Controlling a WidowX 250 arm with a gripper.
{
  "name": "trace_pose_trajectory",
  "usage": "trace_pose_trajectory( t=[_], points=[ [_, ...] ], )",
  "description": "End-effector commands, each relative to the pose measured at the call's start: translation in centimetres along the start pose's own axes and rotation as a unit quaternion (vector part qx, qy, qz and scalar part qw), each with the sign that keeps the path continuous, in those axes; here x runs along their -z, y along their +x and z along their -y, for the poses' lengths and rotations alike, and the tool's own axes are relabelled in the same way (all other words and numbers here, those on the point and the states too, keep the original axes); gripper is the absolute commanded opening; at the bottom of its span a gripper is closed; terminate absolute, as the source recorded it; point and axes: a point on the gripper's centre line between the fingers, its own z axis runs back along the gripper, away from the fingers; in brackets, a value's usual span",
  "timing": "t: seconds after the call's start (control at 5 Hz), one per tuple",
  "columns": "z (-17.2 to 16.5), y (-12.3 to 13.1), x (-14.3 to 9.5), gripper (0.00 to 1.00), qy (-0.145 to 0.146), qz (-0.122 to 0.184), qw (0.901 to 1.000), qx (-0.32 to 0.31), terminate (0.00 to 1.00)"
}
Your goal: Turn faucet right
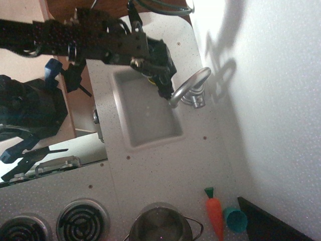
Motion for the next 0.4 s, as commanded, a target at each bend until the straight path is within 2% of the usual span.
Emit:
trace_pose_trajectory(
  t=[0.0, 0.2],
  points=[
    [0.89, 0.75, -1.56, 1.0, -0.019, 0.026, 0.9995, -0.006, 0.0],
    [1.49, 1.74, -2.5, 1.0, -0.032, 0.032, 0.9989, -0.016, 0.0]
  ],
)
